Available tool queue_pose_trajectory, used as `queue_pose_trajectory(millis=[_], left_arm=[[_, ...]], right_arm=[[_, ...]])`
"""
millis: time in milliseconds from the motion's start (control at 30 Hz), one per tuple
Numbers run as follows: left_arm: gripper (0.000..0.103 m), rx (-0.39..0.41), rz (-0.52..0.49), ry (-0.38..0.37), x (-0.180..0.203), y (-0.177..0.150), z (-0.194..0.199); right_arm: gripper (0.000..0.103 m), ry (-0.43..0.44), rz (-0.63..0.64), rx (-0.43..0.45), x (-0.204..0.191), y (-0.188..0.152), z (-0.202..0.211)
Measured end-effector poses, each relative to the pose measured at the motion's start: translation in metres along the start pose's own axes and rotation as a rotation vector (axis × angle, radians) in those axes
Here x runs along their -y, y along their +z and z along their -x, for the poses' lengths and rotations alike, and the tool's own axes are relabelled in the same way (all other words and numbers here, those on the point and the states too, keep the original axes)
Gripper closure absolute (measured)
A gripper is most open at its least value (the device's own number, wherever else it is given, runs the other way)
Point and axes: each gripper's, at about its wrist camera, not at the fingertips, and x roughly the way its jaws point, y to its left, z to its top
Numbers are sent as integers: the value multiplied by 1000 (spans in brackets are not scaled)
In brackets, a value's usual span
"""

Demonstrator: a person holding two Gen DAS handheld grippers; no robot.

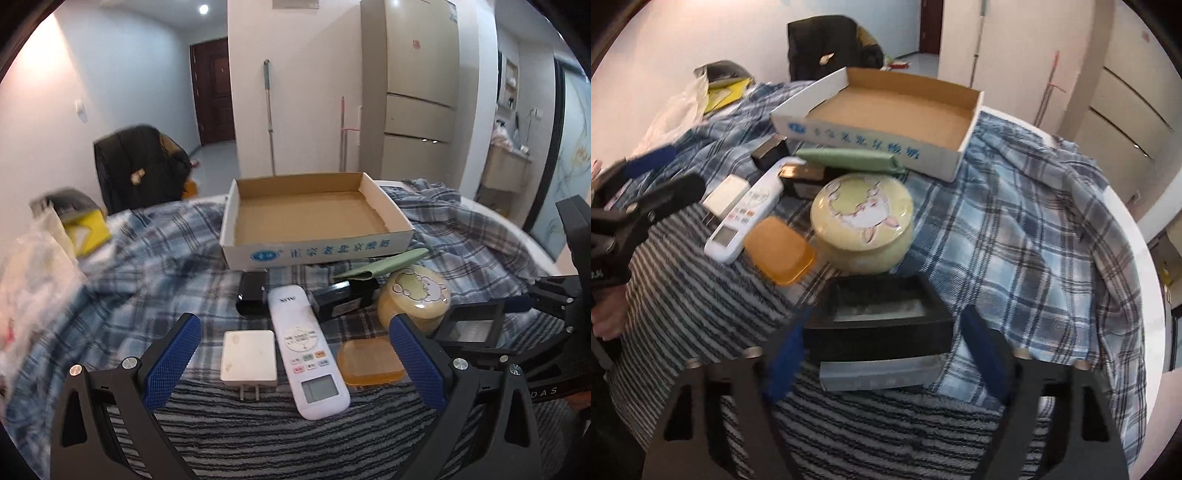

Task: Organize rigid objects
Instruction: 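Lift the black-framed glass square with the right gripper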

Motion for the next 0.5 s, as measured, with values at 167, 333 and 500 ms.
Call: queue_pose_trajectory(millis=[167, 333, 500], left_arm=[[0, -31, 9, -7, 6, 11, 10], [0, 1, 35, -54, 2, 22, 22], [0, 30, 53, -104, -2, 28, 31]], right_arm=[[34, -31, -14, 40, 1, -5, 12], [34, -51, -45, 58, 3, -13, 23], [34, -56, -58, 42, 1, -18, 20]])
